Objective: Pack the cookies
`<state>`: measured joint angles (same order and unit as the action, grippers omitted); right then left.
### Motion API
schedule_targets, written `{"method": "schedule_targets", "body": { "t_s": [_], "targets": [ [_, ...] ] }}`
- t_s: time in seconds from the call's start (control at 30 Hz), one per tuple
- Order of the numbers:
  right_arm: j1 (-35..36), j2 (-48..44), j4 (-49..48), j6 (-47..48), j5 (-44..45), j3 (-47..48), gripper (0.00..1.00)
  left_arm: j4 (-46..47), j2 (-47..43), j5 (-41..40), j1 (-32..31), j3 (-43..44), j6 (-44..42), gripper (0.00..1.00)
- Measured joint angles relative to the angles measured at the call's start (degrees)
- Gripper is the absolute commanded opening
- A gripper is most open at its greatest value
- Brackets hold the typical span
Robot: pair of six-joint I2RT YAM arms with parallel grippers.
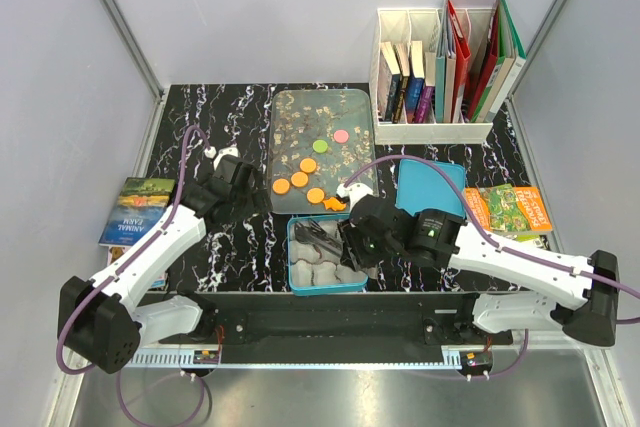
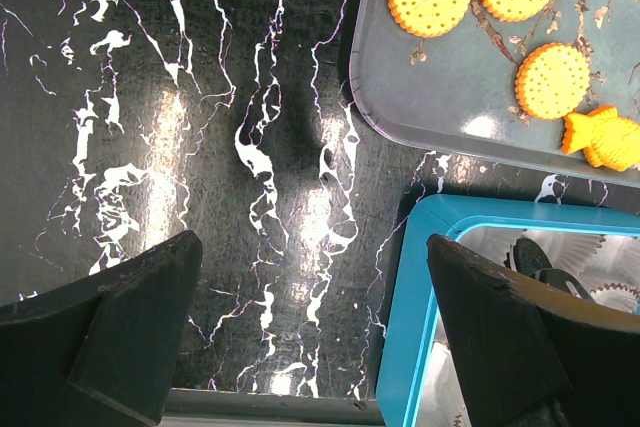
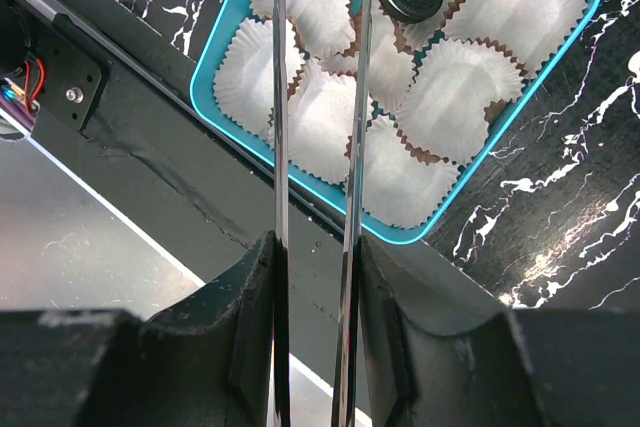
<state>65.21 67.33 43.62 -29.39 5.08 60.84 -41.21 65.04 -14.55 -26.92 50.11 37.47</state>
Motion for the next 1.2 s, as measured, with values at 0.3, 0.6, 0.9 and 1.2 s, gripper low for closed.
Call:
{"method": "schedule_targets", "body": {
  "t_s": [0.3, 0.6, 0.9, 1.2],
  "targets": [
    [0.02, 0.74, -2.27, -0.02, 0.48, -1.7, 0.0, 0.0, 0.0, -0.02, 0.0, 0.0, 0.0, 0.99],
    [0.17, 1.75, -3.08, -0.09, 0.07, -2.43, 0.0, -0.02, 0.0, -0.02, 0.0, 0.0, 0.0, 0.99],
    [3.45, 1.14, -1.95, -1.38, 0.0, -2.43, 0.0, -0.02, 0.0, -0.02, 0.0, 0.0, 0.0, 0.99],
    [4.5, 1.03, -1.62, -2.47, 0.37, -3.23, 0.22, -0.04, 0.0, -0.02, 0.0, 0.0, 0.02, 0.99]
  ]
}}
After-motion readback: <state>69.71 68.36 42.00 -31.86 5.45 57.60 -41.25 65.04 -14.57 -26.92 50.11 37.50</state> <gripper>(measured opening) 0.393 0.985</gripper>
